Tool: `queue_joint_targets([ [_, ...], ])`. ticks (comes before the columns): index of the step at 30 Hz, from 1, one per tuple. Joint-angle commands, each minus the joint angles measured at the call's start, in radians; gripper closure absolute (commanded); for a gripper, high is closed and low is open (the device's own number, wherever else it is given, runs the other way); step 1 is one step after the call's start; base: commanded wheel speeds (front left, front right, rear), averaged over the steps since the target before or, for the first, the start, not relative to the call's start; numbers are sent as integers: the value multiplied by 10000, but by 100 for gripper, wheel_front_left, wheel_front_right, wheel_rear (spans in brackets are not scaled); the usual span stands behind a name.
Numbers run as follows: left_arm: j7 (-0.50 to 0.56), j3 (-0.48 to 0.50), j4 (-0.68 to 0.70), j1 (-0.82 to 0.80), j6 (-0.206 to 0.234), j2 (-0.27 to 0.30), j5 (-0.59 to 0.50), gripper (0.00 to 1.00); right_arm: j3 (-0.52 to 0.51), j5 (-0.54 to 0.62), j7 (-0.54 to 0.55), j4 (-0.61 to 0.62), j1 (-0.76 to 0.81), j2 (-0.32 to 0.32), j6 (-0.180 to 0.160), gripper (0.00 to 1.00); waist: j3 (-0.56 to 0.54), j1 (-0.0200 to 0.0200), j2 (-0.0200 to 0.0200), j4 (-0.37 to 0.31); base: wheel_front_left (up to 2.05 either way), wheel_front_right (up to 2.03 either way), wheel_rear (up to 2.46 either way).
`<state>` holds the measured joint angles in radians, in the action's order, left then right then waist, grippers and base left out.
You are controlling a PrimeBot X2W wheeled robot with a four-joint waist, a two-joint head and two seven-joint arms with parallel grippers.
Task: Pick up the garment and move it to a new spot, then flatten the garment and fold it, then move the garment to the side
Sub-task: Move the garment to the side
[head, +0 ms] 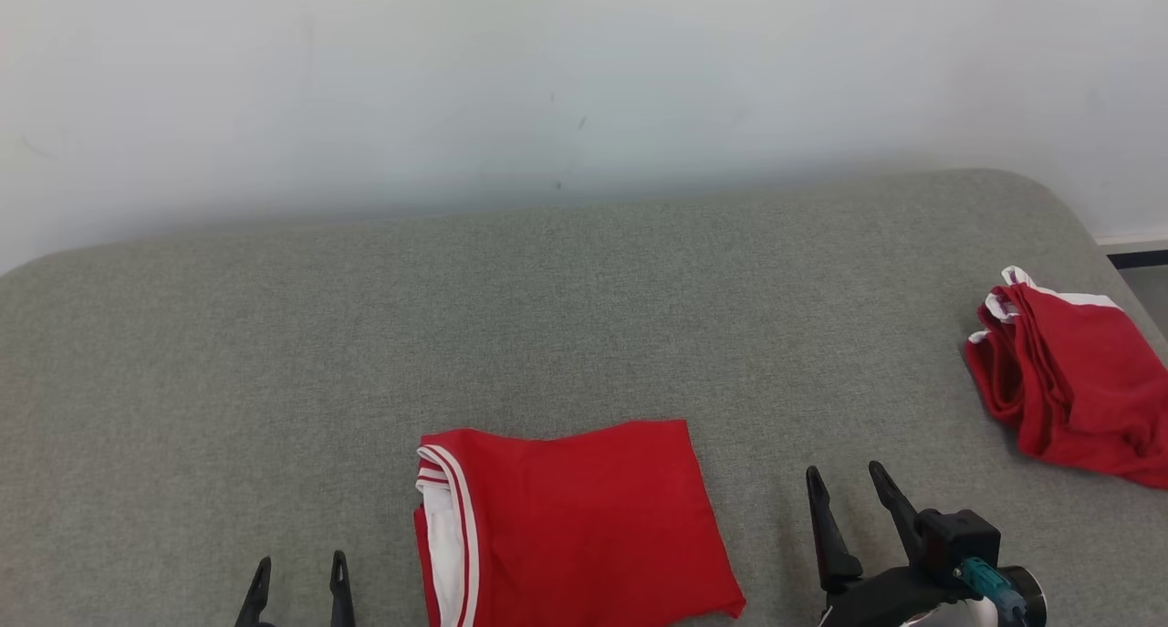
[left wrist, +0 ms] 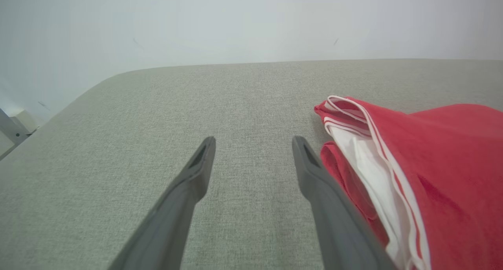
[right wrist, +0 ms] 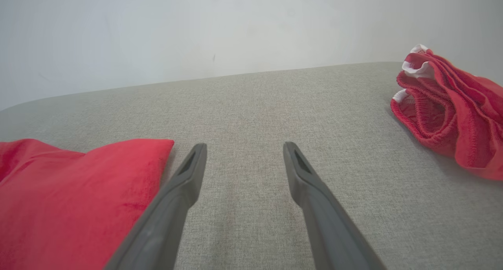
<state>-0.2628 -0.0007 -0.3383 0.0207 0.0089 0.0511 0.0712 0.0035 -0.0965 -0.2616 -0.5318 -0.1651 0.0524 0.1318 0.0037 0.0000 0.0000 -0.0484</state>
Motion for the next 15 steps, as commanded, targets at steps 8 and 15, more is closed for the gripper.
queue_joint_targets([
  [8, -24, 129, 176, 232, -92, -10, -84, 0, -102, 153, -35, 273, 275, -28, -27, 0, -85, 0, 0, -149, 0, 0, 0],
  [15, -24, 178, 251, 400, -140, -10, -77, 0, -189, 37, -35, 488, 406, -27, -27, 0, -168, 0, 0, -213, 0, 0, 0],
])
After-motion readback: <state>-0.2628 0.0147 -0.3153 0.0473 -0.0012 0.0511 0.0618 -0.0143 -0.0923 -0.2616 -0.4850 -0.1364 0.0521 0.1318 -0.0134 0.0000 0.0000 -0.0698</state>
